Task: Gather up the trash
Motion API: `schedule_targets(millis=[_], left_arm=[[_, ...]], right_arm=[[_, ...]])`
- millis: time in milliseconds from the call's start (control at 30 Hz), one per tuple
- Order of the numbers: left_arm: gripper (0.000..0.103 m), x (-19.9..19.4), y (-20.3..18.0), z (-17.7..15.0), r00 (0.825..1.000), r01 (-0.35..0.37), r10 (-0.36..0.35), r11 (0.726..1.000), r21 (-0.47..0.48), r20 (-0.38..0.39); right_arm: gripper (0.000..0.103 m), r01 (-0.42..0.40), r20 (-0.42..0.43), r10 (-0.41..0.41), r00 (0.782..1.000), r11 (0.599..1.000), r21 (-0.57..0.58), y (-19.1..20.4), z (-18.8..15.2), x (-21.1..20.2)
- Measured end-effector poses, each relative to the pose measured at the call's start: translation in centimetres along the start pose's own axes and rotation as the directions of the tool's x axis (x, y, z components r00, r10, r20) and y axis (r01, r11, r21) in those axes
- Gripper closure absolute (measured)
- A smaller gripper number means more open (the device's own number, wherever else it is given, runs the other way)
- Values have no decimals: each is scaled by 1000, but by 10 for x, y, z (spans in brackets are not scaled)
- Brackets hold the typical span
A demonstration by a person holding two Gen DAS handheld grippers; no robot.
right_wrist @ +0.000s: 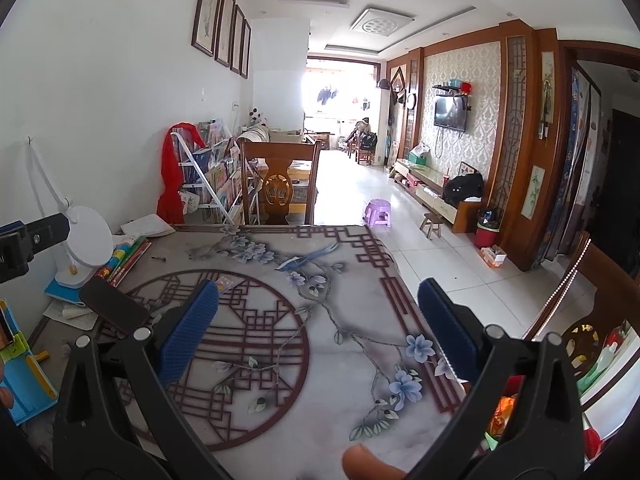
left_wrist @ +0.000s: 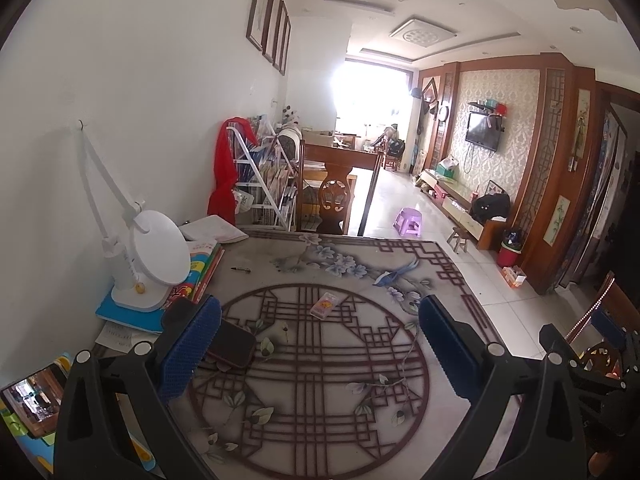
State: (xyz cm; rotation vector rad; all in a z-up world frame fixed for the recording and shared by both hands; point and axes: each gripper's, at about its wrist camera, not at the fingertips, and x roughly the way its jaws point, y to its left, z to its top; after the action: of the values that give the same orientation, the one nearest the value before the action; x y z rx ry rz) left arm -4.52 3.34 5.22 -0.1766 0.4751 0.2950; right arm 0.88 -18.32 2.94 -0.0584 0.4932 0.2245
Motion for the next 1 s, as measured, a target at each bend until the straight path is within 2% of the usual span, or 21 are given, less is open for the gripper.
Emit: schedule_targets(millis=[267,1000], left_arm=[[8,-3,2,-1,1000,0,0,999,-34,-7],[8,-12,-8,-12,999,28,-29,999,-19,-16]], right_arm=[[5,3,-8,-2,1000,1000,12,-5,-5,-1],[5,16,-22,-16,1000,1000,17,-16,-18,-10]])
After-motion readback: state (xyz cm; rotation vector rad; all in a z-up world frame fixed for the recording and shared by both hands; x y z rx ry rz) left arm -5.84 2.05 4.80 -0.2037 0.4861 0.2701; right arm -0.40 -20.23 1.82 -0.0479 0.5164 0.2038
